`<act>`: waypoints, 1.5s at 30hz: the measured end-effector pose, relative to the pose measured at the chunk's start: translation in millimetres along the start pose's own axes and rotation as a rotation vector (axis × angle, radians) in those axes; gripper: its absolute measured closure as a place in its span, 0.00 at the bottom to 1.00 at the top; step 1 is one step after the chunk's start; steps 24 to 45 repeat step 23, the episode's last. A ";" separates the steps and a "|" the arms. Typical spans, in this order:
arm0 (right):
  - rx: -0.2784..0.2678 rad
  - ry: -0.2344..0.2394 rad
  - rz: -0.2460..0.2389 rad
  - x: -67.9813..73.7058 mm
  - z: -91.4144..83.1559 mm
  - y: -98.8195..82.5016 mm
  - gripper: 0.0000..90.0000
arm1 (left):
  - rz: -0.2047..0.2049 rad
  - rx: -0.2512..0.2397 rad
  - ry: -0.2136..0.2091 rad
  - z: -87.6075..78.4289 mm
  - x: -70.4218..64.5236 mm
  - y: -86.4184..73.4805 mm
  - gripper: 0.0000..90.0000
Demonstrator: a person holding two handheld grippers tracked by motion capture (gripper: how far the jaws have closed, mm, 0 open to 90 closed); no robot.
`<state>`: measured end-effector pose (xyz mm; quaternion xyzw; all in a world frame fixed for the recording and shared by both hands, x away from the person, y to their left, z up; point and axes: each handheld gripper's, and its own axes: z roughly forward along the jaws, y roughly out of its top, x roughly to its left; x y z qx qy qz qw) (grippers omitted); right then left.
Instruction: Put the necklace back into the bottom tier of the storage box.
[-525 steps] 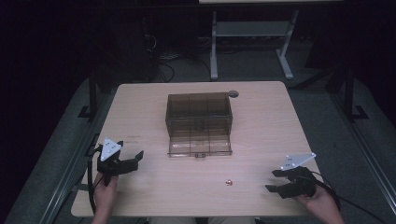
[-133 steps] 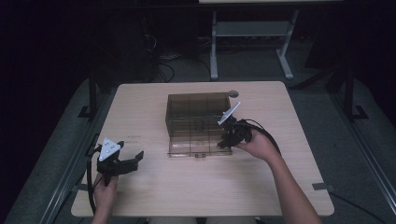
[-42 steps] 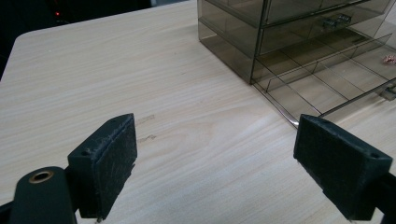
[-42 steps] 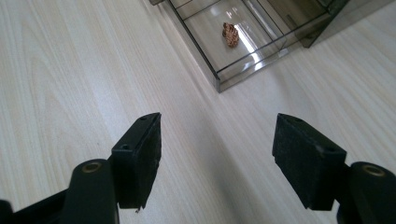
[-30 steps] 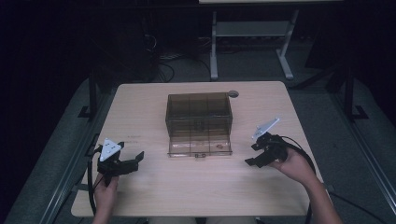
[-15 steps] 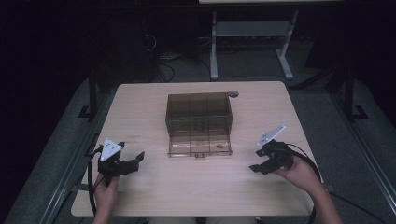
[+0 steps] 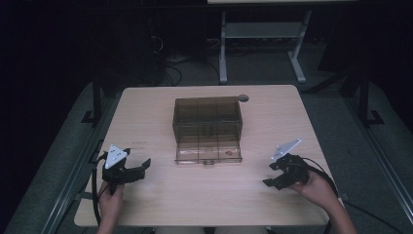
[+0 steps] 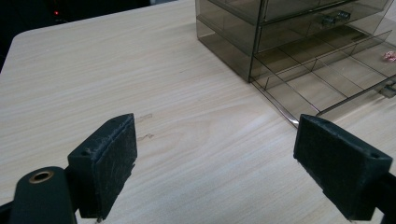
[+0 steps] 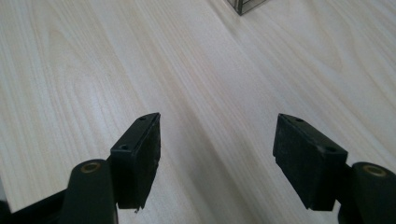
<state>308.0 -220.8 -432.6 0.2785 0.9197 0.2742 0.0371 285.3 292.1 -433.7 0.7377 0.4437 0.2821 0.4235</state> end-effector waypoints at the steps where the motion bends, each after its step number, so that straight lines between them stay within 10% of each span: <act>1: 0.002 0.000 0.003 0.6 -0.3 -0.8 0.35 | 0.000 0.001 -0.001 0.0 0.0 0.0 0.14; 45: -0.063 -0.009 0.036 25.3 1.2 -29.8 0.35 | 0.002 0.003 -0.001 0.3 -2.5 0.9 0.15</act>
